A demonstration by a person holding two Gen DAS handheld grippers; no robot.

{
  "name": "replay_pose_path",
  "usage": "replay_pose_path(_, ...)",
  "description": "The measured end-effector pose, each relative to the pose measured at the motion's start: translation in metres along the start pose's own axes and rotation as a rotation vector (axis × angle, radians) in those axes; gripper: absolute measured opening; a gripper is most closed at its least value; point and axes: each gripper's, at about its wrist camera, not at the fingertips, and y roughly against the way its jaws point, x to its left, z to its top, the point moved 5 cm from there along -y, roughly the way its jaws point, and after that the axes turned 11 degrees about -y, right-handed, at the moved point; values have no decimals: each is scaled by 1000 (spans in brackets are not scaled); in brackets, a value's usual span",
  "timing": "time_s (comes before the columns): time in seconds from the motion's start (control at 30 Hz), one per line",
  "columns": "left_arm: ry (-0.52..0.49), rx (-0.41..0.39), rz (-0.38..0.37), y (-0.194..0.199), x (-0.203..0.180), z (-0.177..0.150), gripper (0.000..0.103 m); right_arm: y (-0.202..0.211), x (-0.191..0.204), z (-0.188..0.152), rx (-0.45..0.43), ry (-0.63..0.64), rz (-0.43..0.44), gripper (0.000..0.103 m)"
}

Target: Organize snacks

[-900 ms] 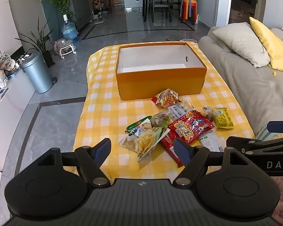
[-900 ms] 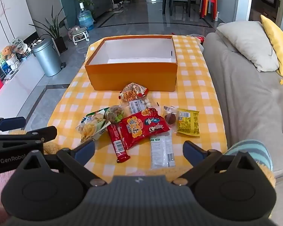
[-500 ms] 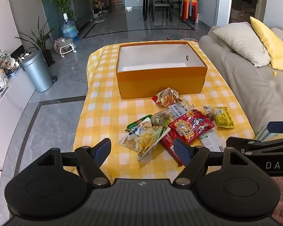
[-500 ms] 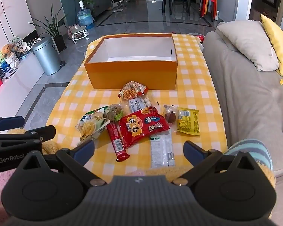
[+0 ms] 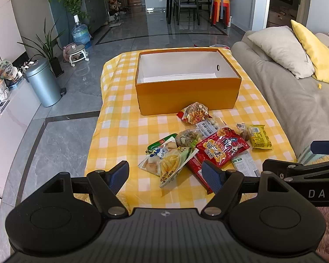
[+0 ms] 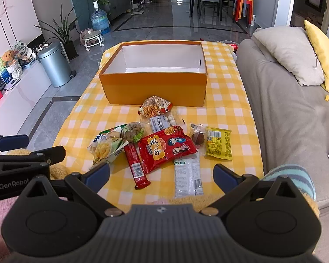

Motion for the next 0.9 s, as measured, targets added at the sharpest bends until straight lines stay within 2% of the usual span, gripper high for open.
replay_pose_path(0.9,1,3,-2,0,0,0,88,-1,1,-1,4,6,2,98)
